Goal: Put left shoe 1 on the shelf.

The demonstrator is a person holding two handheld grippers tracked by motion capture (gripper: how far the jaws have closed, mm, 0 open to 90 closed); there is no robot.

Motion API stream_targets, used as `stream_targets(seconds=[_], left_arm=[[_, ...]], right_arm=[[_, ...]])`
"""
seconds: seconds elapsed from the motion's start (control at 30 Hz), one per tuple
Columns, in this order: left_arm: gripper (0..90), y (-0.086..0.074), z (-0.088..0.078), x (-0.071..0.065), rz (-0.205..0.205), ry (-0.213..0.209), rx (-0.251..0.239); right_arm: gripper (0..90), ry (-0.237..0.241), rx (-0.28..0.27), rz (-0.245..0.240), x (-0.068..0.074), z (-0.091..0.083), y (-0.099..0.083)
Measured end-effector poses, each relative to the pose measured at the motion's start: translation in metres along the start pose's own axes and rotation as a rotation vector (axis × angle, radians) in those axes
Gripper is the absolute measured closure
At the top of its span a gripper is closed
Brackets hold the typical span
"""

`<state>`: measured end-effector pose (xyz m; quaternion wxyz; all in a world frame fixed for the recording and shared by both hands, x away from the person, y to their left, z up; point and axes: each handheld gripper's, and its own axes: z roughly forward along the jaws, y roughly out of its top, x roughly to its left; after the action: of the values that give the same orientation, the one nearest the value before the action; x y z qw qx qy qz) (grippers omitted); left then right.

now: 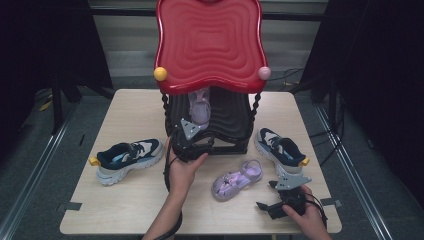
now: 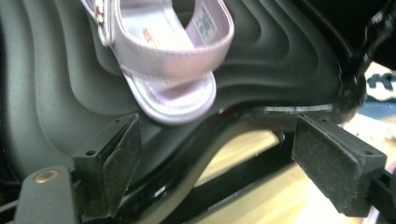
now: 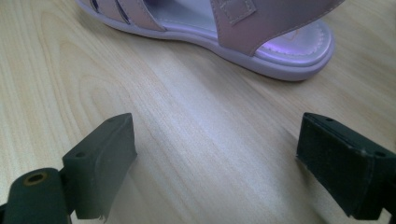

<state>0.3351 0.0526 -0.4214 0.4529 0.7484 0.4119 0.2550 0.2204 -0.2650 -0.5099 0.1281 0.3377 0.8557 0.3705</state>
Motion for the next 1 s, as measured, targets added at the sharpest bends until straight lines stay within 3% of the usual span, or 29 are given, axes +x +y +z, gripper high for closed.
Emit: stream_targets(seconds=[0.1, 0.23, 0.33, 0.4, 0.57, 0.73, 1.0], left_arm=[[15.8, -0.004, -0.003, 0.002, 0.001, -0.024, 0.018], [15.8, -0.009, -0.01, 0.005, 0.036, -0.035, 0.021], [16.5, -0.01, -0.017, 0.008, 0.028, -0.062, 0.025], [16.5, -0.011, -0.021, 0.007, 0.052, -0.058, 0.029], [16.5, -0.014, -0.029, 0.006, 0.08, -0.11, 0.046], [16.5, -0.023, -0.034, 0.006, 0.085, -0.138, 0.058], [16.5, -0.041, -0.038, 0.011, 0.127, -0.169, 0.111]], right_arm=[[10.9, 0.0, 0.0, 0.0, 0.0, 0.0, 0.0], [10.9, 0.0, 0.0, 0.001, 0.0, 0.0, 0.0], [10.9, 0.0, 0.0, 0.001, 0.0, 0.0, 0.0], [11.0, 0.0, 0.0, 0.001, 0.0, 0.0, 0.0], [10.9, -0.001, 0.002, 0.001, 0.0, 0.0, 0.0], [10.9, -0.001, 0.001, 0.001, 0.0, 0.0, 0.0], [10.9, -0.001, 0.001, 0.0, 0.0, 0.0, 0.0]])
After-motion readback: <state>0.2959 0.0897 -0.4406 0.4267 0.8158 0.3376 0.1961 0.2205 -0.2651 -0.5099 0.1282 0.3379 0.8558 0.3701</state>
